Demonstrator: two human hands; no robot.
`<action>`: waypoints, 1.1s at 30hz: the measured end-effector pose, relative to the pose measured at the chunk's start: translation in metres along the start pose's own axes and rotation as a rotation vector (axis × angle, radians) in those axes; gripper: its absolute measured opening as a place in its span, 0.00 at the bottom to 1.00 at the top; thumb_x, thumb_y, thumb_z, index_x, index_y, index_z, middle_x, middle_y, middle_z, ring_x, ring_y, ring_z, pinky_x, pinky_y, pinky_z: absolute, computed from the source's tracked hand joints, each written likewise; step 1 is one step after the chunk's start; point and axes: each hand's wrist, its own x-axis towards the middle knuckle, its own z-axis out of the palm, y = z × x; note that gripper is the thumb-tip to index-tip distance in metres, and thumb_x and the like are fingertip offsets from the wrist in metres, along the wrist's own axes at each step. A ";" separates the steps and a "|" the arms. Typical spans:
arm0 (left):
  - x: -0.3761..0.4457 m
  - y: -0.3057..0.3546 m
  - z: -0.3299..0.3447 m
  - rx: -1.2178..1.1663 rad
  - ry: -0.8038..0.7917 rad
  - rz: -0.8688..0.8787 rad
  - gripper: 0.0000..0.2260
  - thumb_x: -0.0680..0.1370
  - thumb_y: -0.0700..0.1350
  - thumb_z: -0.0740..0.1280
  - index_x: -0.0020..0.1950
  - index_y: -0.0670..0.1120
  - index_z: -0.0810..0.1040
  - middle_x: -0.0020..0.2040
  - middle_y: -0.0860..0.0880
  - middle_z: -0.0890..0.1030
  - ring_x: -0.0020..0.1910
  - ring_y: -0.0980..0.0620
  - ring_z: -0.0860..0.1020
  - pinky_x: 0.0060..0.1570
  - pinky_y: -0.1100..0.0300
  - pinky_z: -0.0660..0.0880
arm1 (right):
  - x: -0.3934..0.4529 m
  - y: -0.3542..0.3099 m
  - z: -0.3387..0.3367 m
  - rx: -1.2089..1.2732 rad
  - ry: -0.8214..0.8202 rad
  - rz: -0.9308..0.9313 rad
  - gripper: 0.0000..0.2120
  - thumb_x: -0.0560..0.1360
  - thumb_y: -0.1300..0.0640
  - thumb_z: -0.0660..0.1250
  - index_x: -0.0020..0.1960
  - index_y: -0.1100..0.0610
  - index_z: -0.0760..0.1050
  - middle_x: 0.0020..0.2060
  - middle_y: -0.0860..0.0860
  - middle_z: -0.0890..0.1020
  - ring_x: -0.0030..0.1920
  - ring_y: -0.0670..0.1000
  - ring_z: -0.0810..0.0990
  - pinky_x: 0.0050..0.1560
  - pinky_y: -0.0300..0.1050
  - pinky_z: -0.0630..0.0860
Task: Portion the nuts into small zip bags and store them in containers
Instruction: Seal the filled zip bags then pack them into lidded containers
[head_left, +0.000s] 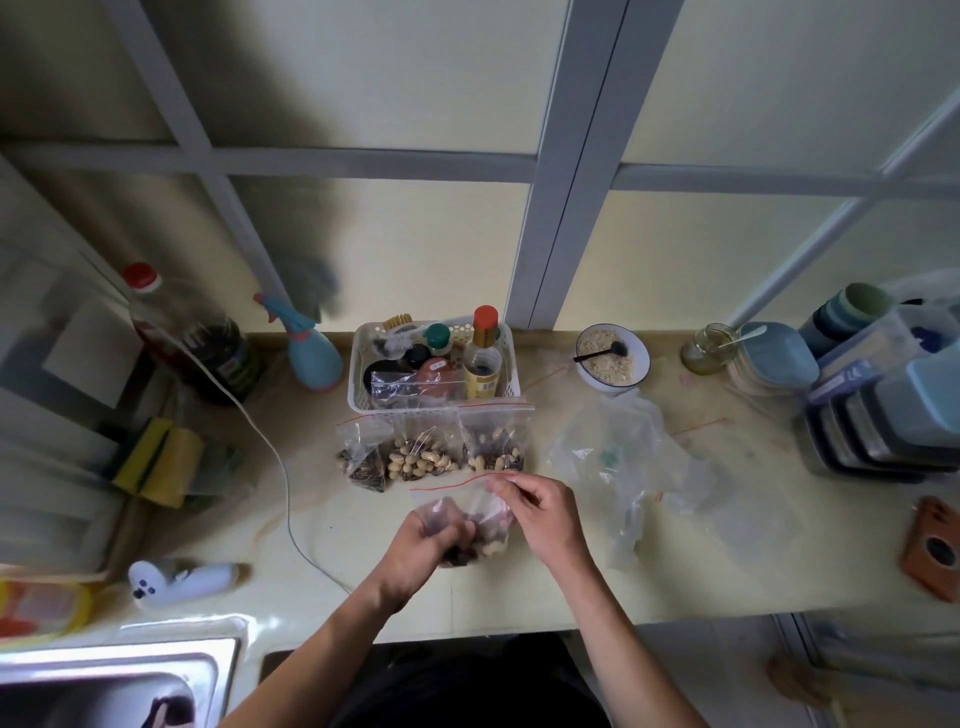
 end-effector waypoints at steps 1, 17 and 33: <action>-0.001 0.002 0.003 0.000 0.003 0.001 0.09 0.78 0.44 0.69 0.42 0.40 0.73 0.36 0.43 0.80 0.35 0.48 0.78 0.37 0.61 0.75 | -0.001 -0.001 0.001 0.009 0.012 0.001 0.07 0.79 0.52 0.72 0.51 0.51 0.87 0.45 0.45 0.88 0.33 0.45 0.81 0.41 0.50 0.81; 0.009 -0.012 -0.008 -0.162 0.299 -0.101 0.13 0.83 0.43 0.62 0.39 0.49 0.77 0.33 0.41 0.73 0.29 0.46 0.72 0.29 0.58 0.65 | -0.015 0.020 -0.007 0.170 -0.158 0.317 0.05 0.77 0.62 0.72 0.47 0.54 0.85 0.42 0.49 0.87 0.45 0.47 0.84 0.55 0.45 0.78; 0.022 -0.010 0.002 -0.287 0.219 -0.171 0.05 0.78 0.43 0.68 0.45 0.43 0.74 0.51 0.40 0.85 0.52 0.40 0.82 0.56 0.49 0.76 | -0.011 0.028 0.001 0.349 -0.086 0.462 0.04 0.76 0.63 0.73 0.46 0.59 0.78 0.39 0.51 0.82 0.41 0.49 0.79 0.43 0.38 0.77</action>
